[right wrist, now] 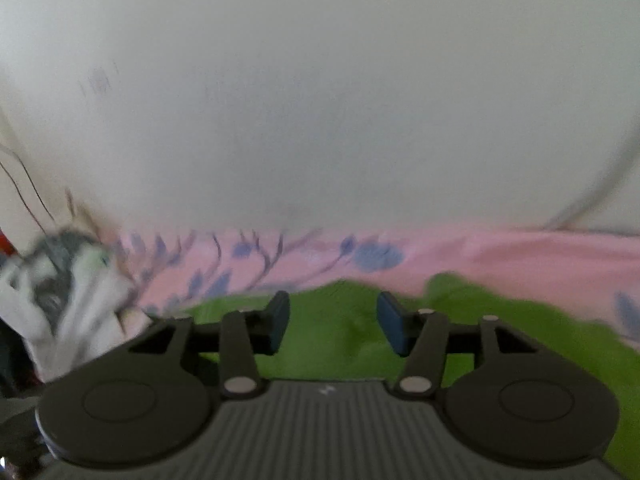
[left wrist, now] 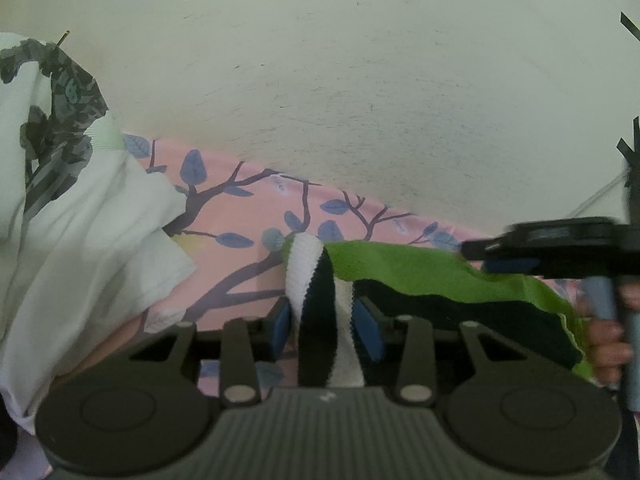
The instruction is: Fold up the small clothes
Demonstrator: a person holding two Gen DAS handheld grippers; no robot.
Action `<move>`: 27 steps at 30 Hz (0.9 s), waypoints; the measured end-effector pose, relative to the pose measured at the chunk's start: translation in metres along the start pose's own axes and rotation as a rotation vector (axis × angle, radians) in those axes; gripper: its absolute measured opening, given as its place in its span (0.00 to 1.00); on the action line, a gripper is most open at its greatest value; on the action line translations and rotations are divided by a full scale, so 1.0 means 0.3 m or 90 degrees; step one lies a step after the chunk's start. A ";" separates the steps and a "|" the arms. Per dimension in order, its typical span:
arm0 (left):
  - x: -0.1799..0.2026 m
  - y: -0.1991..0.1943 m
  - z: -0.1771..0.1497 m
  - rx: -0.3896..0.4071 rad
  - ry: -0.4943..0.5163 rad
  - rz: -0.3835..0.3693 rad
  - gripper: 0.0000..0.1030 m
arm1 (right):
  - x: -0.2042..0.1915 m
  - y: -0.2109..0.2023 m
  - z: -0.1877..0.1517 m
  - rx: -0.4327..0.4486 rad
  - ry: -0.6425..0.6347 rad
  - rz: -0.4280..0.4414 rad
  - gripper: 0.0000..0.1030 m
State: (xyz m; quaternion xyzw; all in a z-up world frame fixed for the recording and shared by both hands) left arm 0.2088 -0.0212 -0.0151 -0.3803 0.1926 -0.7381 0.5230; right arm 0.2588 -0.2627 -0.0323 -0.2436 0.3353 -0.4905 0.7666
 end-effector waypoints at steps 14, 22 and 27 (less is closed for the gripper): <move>-0.009 0.002 -0.002 0.004 0.002 0.025 0.22 | -0.051 0.176 0.017 0.056 -0.061 -0.026 0.37; -0.011 0.008 -0.004 -0.004 0.007 0.033 0.28 | 0.211 -0.159 -0.077 0.166 0.029 -0.059 0.36; -0.009 0.010 -0.002 -0.005 0.007 0.033 0.30 | 0.399 -0.184 -0.101 0.121 0.063 -0.140 0.37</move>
Point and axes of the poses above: each gripper's, at about its wrist camera, not at the fingertips, and y roughly the way its jaws point, x to its right, z to its top, the point moved 5 cm from there along y, roughly the way its jaws point, and after that the axes turned 8 degrees about -x, right-handed, at the moved point
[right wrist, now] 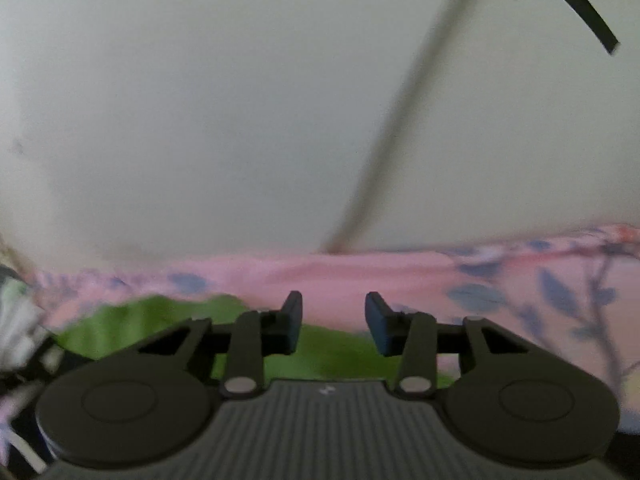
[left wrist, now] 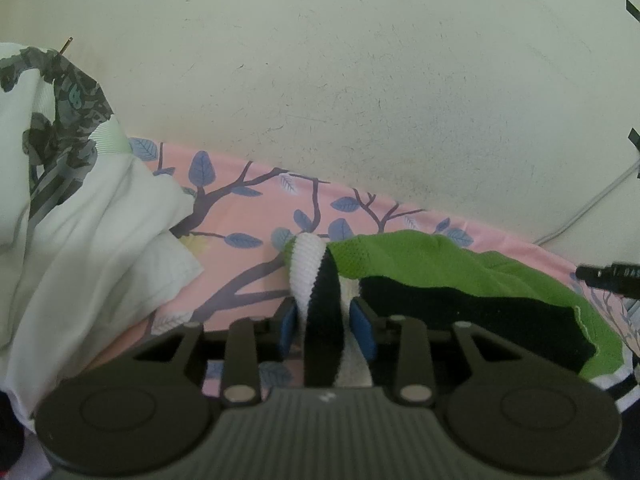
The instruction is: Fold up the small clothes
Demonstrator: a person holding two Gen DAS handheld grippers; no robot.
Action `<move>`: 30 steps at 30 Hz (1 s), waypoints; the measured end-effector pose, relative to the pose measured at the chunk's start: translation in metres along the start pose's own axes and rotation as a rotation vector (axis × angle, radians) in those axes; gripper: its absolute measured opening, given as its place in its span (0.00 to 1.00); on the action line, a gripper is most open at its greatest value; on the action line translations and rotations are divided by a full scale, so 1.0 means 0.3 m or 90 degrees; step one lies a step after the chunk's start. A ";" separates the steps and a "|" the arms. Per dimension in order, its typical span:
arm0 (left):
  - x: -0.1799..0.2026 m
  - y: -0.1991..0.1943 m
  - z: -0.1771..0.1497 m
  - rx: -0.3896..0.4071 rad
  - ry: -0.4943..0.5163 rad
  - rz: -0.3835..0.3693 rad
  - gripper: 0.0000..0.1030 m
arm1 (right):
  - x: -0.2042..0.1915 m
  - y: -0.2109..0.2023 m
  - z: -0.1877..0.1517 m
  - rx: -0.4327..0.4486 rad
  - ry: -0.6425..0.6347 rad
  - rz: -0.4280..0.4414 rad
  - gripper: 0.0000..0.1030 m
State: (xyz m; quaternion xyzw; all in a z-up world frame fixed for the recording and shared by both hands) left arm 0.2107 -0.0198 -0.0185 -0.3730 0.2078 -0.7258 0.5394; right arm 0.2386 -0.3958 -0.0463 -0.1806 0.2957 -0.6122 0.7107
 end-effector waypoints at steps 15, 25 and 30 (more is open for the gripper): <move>0.003 -0.001 0.001 -0.002 0.003 0.002 0.35 | 0.028 0.102 -0.011 0.018 -0.069 -0.150 0.00; 0.000 -0.010 0.004 0.001 -0.004 0.001 0.50 | 0.212 -0.200 -0.051 0.091 0.087 -0.050 0.32; -0.001 -0.018 0.001 0.004 -0.002 0.007 0.51 | 0.393 -0.475 -0.253 0.123 0.222 -0.027 0.61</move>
Point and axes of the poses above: each gripper's, at about its wrist camera, not at the fingertips, and y roughly the way its jaws point, x to its right, z to its top, the point moved 5 cm from there along y, roughly the way its jaws point, and after that the axes turned 8 degrees about -x, right-handed, at the moved point
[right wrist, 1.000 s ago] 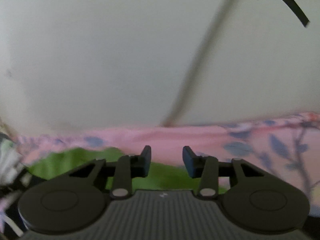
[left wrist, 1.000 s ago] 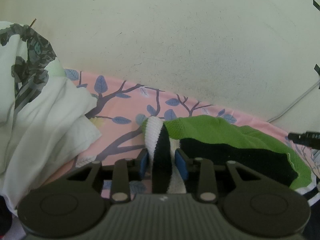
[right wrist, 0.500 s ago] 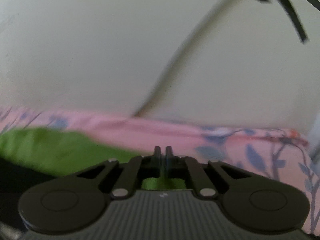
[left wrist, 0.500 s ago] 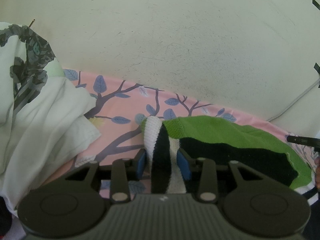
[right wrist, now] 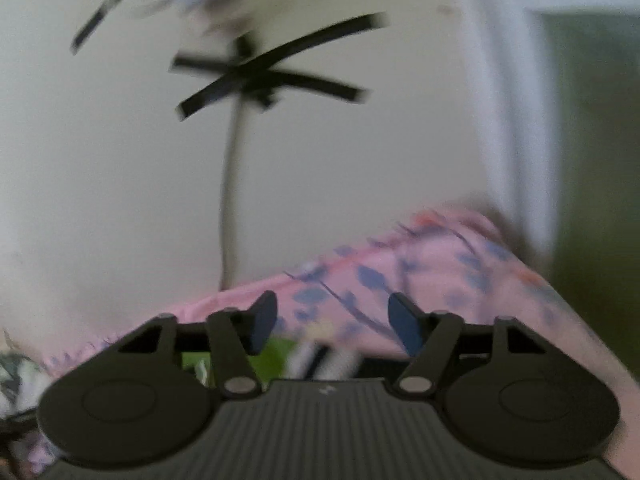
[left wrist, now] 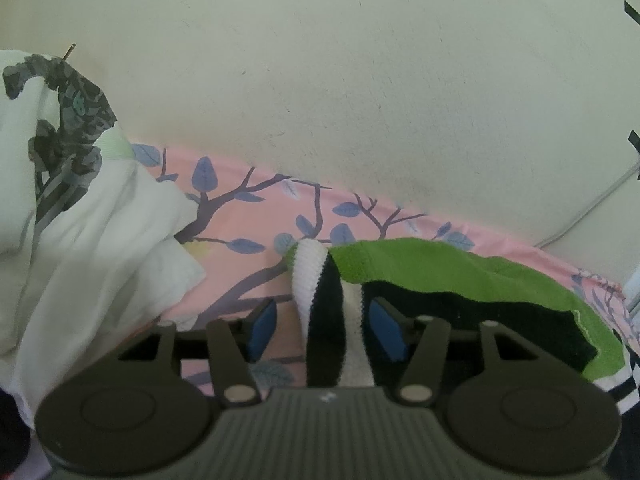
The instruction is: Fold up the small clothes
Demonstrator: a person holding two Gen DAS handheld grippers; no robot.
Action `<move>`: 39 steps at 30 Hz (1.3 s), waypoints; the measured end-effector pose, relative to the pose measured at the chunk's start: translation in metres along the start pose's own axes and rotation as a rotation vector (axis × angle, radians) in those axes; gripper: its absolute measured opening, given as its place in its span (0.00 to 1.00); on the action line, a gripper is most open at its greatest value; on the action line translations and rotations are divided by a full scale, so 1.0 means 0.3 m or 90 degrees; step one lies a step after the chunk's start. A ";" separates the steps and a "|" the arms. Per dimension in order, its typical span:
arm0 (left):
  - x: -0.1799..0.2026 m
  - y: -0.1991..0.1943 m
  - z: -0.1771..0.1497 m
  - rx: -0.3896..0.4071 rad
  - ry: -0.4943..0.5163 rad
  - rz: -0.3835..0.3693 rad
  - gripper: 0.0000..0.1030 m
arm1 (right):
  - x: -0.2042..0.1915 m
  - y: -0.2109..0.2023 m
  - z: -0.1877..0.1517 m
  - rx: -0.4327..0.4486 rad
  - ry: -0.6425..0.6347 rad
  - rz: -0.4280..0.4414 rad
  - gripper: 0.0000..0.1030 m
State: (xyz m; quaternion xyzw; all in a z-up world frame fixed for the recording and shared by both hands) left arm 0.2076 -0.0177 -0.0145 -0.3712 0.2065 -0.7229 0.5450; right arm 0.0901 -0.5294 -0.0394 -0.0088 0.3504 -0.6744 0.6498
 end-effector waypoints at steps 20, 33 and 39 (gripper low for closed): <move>0.002 0.003 -0.006 -0.016 -0.005 -0.005 0.52 | 0.273 -0.044 -0.211 -0.024 0.351 0.029 0.38; 0.015 0.013 -0.009 -0.022 0.006 -0.005 0.54 | 0.393 0.032 -0.159 0.032 0.295 -0.051 0.00; 0.014 0.010 -0.009 -0.022 0.006 -0.006 0.55 | 0.359 0.000 -0.149 0.058 0.253 -0.048 0.00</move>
Point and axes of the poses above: each gripper's, at about its wrist camera, not at the fingertips, and y roughly the way its jaws point, x to its right, z to its top, the point moved 5 cm from there along y, roughly the way its jaws point, and after that the axes turned 8 degrees about -x, right-handed, at the moved point
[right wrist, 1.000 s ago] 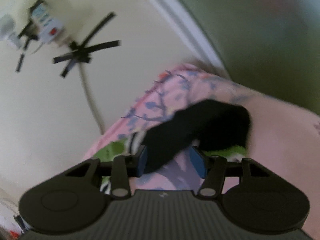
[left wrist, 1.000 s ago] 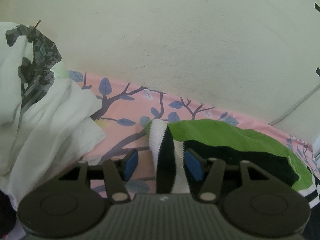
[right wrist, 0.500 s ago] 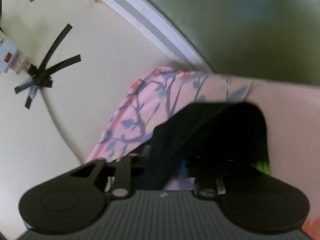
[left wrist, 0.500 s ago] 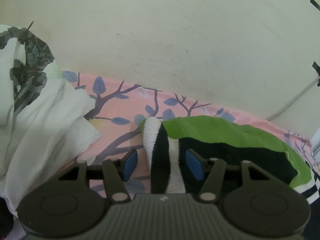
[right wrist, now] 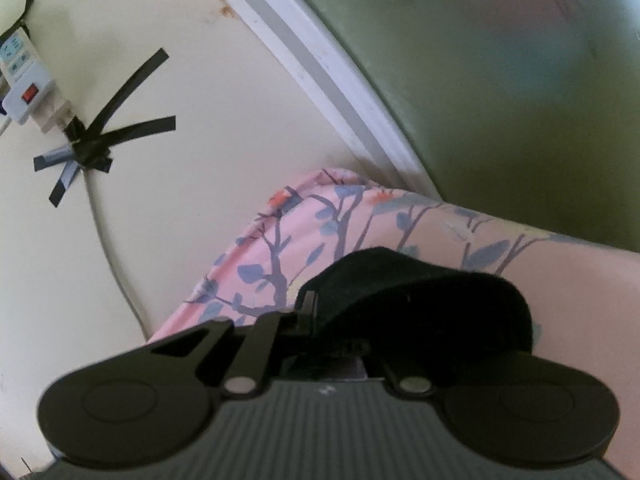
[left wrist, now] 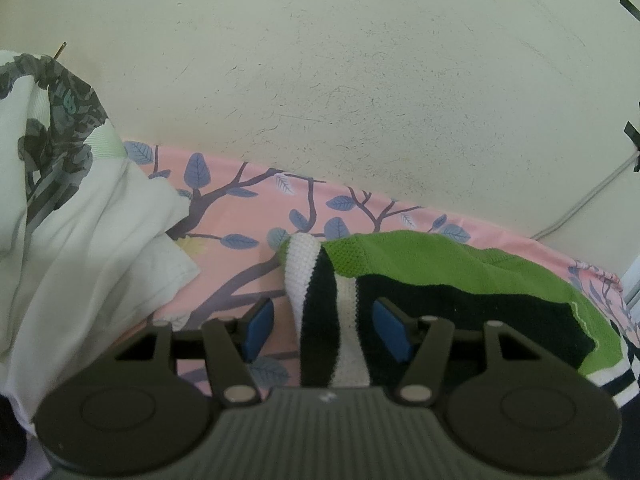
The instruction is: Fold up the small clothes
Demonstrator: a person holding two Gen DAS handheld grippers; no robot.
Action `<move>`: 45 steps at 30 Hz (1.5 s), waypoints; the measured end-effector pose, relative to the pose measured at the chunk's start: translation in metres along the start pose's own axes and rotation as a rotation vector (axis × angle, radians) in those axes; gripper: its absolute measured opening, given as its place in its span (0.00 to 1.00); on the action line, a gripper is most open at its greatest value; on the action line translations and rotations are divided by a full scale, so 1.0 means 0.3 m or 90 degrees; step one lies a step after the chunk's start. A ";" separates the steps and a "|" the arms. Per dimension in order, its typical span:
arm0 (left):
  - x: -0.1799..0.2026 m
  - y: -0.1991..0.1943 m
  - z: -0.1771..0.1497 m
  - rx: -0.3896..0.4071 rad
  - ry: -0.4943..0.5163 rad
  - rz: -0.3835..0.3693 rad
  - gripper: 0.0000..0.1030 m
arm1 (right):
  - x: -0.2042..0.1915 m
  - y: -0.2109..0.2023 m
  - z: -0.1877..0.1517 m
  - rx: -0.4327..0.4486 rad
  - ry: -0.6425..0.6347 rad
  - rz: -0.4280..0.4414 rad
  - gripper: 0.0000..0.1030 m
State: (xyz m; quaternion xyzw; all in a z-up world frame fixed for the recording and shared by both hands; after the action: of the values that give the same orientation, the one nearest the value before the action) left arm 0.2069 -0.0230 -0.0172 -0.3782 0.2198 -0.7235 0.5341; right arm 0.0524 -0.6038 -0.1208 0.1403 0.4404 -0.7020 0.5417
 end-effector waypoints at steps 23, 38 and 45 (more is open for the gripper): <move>-0.003 -0.001 0.000 0.000 0.000 0.001 0.61 | 0.038 0.009 -0.020 -0.011 0.028 -0.003 0.00; 0.000 0.003 0.002 -0.006 0.009 0.002 0.67 | 0.040 0.008 -0.019 -0.011 0.029 -0.001 0.00; 0.008 0.012 0.001 -0.015 0.020 -0.014 0.80 | 0.040 0.009 -0.019 -0.011 0.029 -0.001 0.00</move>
State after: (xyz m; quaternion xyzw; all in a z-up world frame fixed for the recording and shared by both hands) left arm 0.2087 -0.0265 -0.0188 -0.3755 0.2329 -0.7325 0.5179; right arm 0.0487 -0.6073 -0.1333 0.1513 0.4590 -0.6952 0.5320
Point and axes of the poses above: each gripper's, at about its wrist camera, not at the fingertips, and y roughly the way its jaws point, x to its right, z to its top, the point moved 5 cm from there along y, roughly the way its jaws point, and after that the axes turned 8 degrees about -x, right-handed, at the moved point
